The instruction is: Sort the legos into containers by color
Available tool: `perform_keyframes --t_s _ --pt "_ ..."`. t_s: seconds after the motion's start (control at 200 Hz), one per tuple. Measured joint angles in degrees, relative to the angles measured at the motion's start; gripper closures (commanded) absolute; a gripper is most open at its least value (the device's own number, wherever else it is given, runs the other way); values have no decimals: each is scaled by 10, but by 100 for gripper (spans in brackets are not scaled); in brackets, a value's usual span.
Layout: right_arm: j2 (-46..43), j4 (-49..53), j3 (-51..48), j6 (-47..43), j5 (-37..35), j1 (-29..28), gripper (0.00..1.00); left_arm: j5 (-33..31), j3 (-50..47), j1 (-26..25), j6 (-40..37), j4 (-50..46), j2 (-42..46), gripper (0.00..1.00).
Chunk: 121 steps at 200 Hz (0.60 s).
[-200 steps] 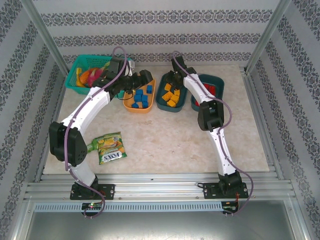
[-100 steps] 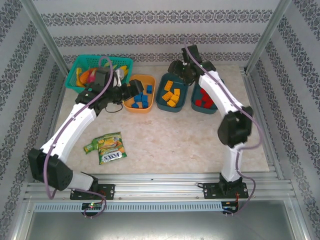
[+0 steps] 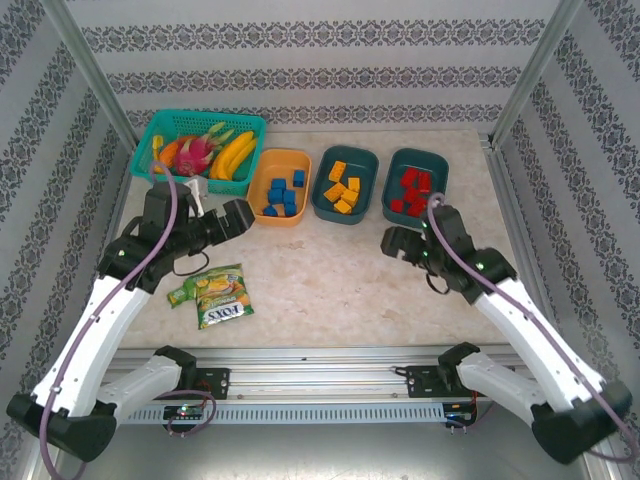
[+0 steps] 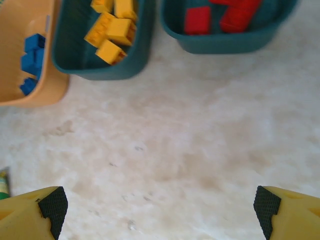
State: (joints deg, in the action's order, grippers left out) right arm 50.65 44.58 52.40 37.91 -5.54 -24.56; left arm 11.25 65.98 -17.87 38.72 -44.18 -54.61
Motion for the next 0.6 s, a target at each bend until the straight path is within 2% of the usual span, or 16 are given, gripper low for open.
perform_keyframes --t_s 0.075,0.14,0.22,0.295,0.39,0.48,0.605 --pt "-37 13 -3 -12 -24 13 2 -37 -15 0 -7 -16 15 0" --pt "-47 20 3 -16 -75 20 2 -81 -23 0 -15 -31 19 0" --pt "-31 7 2 -34 -156 35 2 -184 -38 0 -19 -37 18 0" --pt "-24 -78 -45 -85 -212 56 2 -275 -85 0 -45 -13 28 0" --pt "-25 -215 -160 -170 -256 78 2 -365 -197 1 -114 70 50 0" --pt "-3 -301 -237 -226 -261 104 2 -402 -281 12 -169 135 41 0" --pt "58 -402 -271 -276 -248 137 2 -401 -351 37 -217 228 3 0"
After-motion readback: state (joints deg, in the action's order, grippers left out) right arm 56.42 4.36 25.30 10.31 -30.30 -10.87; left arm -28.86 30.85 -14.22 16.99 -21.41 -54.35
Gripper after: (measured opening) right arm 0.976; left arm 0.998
